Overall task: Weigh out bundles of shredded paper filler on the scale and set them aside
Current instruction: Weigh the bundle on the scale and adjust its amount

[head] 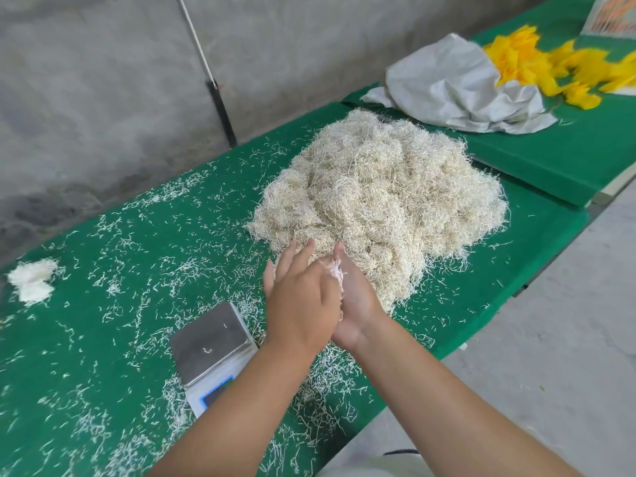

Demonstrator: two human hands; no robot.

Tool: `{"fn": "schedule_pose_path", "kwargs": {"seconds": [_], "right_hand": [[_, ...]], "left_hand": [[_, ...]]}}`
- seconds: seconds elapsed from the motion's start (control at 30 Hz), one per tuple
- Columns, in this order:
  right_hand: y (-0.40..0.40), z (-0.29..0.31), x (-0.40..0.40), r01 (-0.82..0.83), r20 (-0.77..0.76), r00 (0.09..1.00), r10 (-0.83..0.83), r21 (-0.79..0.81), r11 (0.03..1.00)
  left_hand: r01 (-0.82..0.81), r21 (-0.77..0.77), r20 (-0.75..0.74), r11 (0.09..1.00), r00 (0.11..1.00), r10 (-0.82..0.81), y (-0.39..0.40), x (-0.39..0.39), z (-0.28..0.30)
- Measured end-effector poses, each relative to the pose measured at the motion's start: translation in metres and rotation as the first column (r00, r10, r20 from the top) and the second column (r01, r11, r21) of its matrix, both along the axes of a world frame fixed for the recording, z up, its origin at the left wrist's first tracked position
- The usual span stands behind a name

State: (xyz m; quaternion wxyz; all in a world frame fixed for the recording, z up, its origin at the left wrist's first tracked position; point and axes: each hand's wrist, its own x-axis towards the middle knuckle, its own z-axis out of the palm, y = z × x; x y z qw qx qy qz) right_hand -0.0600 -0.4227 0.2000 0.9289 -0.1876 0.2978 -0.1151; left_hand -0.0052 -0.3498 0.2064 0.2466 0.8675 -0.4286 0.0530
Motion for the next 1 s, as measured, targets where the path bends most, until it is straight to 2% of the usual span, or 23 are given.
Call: {"fn": "schedule_pose_path", "kwargs": {"seconds": [0.07,0.2,0.27,0.33,0.43,0.5,0.6,0.67,0.73,0.8,0.9,0.97,1.0], "right_hand": [[-0.002,-0.002,0.002,0.034,-0.003,0.999,-0.034,0.022,0.999],[-0.008,-0.016,0.007,0.107,-0.134,0.984,-0.118,-0.086,0.991],[-0.009,-0.017,0.008,0.114,-0.152,0.981,-0.117,-0.028,0.993],[-0.010,-0.019,0.009,0.090,-0.128,0.989,-0.079,0.084,0.992],[-0.001,-0.021,0.007,-0.084,0.045,0.996,0.074,0.296,0.951],[0.004,-0.021,0.007,-0.184,0.042,0.983,0.179,0.279,0.942],[0.013,-0.024,0.009,-0.255,0.059,0.967,0.248,0.223,0.941],[0.017,-0.025,0.009,-0.291,0.051,0.957,0.286,0.166,0.942],[0.016,-0.028,0.007,-0.317,0.024,0.948,0.316,0.111,0.942],[0.012,-0.028,0.006,-0.317,-0.051,0.947,0.318,0.013,0.948],[0.005,-0.032,0.004,-0.343,-0.096,0.939,0.330,-0.210,0.916],[0.006,-0.037,0.002,-0.414,-0.138,0.910,0.391,-0.372,0.831],[0.009,-0.042,0.002,-0.437,-0.203,0.900,0.387,-0.441,0.784]], "left_hand": [[0.063,-0.004,0.083,0.998,0.995,-0.063,0.004,-0.007,-0.003],[0.189,-0.004,0.092,0.982,0.978,-0.188,0.012,-0.016,-0.008],[0.295,-0.027,0.112,0.955,0.950,-0.290,0.018,-0.016,-0.014],[0.323,-0.038,0.116,0.946,0.941,-0.317,0.022,-0.015,-0.022],[0.162,-0.176,0.000,0.971,0.986,-0.164,0.019,-0.004,-0.027],[-0.004,-0.215,-0.064,0.977,0.998,-0.010,0.014,0.008,-0.026],[-0.186,-0.174,-0.222,0.967,0.964,0.145,0.009,0.029,-0.026],[-0.324,-0.198,-0.407,0.925,0.886,0.223,0.007,0.043,-0.029],[-0.465,-0.209,-0.630,0.860,0.737,0.246,0.007,0.054,-0.032],[-0.591,-0.187,-0.788,0.785,0.567,0.240,0.007,0.060,-0.034],[-0.725,-0.090,-0.898,0.683,0.356,0.259,0.011,0.067,-0.039],[-0.766,-0.006,-0.938,0.642,0.227,0.262,0.016,0.068,-0.046],[-0.758,0.059,-0.951,0.649,0.156,0.269,0.019,0.065,-0.050]]}}
